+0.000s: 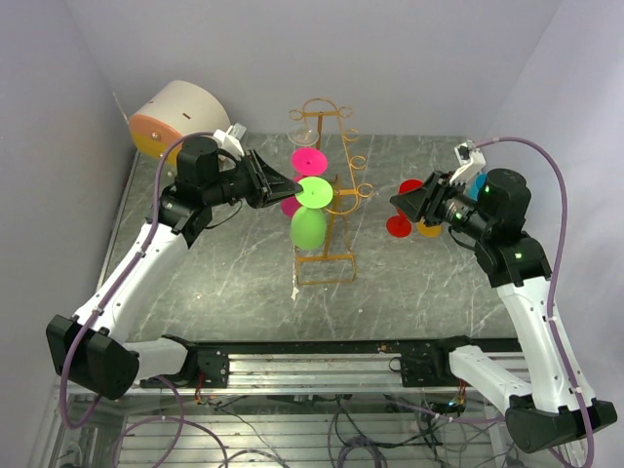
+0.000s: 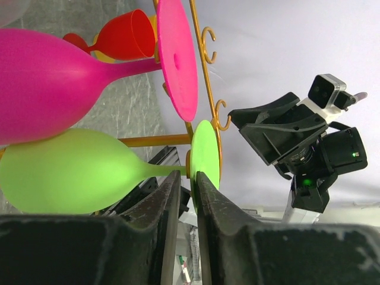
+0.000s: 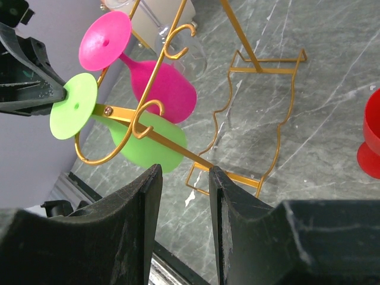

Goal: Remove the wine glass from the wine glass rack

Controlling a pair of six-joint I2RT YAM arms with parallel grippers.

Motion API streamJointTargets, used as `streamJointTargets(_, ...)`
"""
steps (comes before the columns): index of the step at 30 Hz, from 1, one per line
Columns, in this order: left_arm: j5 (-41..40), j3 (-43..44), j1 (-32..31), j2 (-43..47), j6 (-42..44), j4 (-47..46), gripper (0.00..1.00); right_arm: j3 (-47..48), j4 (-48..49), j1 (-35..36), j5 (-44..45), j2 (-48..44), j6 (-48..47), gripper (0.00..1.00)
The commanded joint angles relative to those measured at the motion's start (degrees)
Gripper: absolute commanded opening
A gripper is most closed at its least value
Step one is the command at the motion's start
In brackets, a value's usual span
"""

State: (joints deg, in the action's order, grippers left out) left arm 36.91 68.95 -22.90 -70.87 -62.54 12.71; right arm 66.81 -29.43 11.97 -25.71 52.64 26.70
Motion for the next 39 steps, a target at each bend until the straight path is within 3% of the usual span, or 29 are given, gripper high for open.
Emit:
streamJointTargets(1,2.62,1.40,-0.64,-0.17,-0.98,-2.22,0.25,-0.91,0.93,0.09,0.49,-0.87,-0.52,0.37)
streamJointTargets(6,2.88,1.36,-0.66,0.15,-1.39,-2.26,0.16,-1.02,1.16,0.16,0.65,-1.12,-0.26,0.37)
streamJointTargets(12,2.46,1.65,-0.66,1.26,-3.49,-1.59,0.13,-1.51,1.91,0.16,0.97,-1.29,0.52,0.37)
streamJointTargets(22,-2.23,7.33,-0.66,2.62,0.83,6.98,0.13,-1.93,2.88,0.14,1.46,-2.05,1.61,0.36)
streamJointTargets(39,-7.56,8.06,-0.57,3.87,5.66,12.87,0.13,-1.63,3.13,0.16,0.49,-2.83,2.04,0.36)
